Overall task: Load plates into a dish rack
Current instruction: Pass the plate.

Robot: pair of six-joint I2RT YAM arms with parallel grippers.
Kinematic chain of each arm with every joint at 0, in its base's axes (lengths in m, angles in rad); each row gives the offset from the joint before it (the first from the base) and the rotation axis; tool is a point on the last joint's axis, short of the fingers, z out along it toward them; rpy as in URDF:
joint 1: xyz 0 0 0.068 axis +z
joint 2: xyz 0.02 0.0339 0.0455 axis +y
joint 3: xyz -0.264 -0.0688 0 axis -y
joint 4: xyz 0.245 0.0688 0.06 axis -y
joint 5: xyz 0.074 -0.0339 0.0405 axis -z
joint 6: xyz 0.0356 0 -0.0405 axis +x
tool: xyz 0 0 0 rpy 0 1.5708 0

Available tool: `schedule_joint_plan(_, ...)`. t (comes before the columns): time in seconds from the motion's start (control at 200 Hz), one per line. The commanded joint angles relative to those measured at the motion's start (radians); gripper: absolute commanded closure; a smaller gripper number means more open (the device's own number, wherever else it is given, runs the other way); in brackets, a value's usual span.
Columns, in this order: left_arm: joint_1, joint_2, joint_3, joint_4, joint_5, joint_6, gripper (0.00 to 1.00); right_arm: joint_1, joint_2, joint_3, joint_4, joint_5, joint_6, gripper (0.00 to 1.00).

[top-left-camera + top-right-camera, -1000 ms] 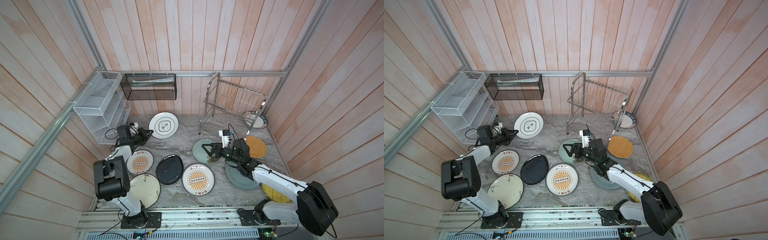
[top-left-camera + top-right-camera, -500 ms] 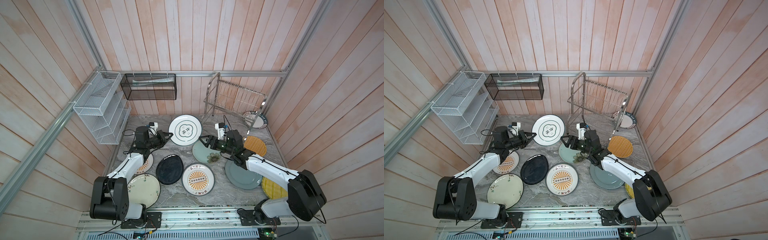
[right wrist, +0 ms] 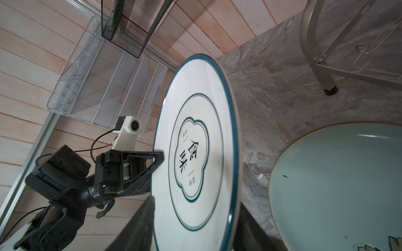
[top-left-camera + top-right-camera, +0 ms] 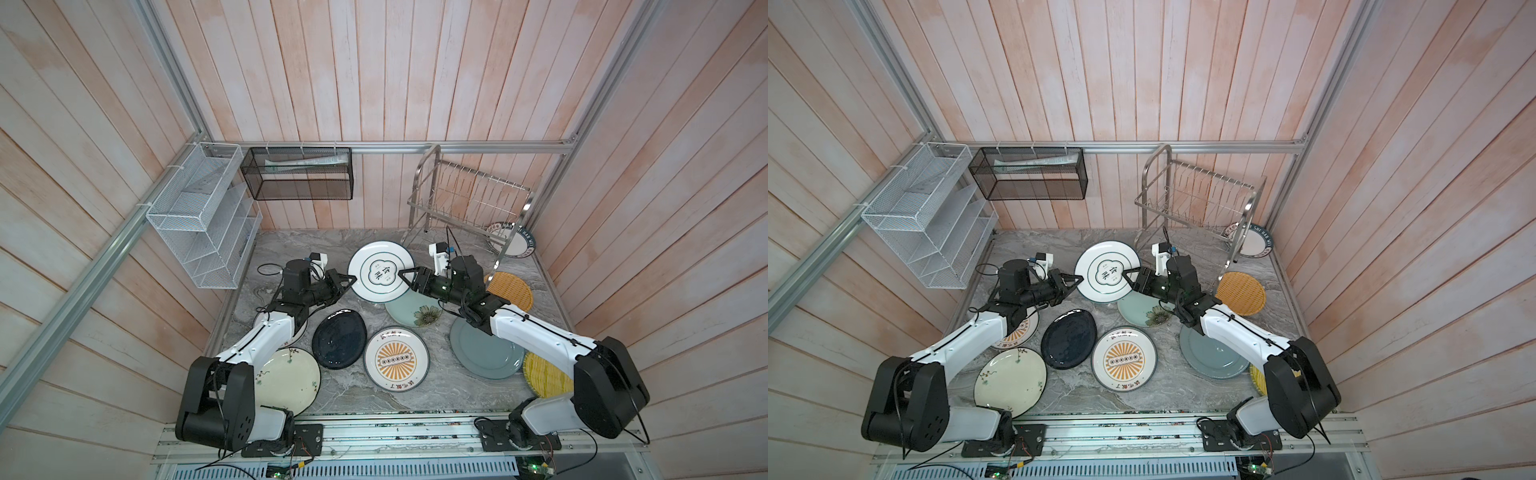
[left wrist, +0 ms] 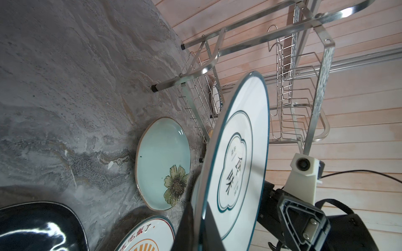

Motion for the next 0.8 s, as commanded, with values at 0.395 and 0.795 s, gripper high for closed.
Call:
schedule_joint_plan(0.395,-0.019,-0.081,-0.050,0.039,-0.022,-0.002,1.00,-0.006,0.016,0.031,-0.044,0.053,0.082,0.71)
schedule_joint_plan(0.795,-0.022,-0.070,-0.053,0.046,-0.030,0.008,1.00,-0.007,-0.009,0.026,-0.087,0.078,0.085,0.97)
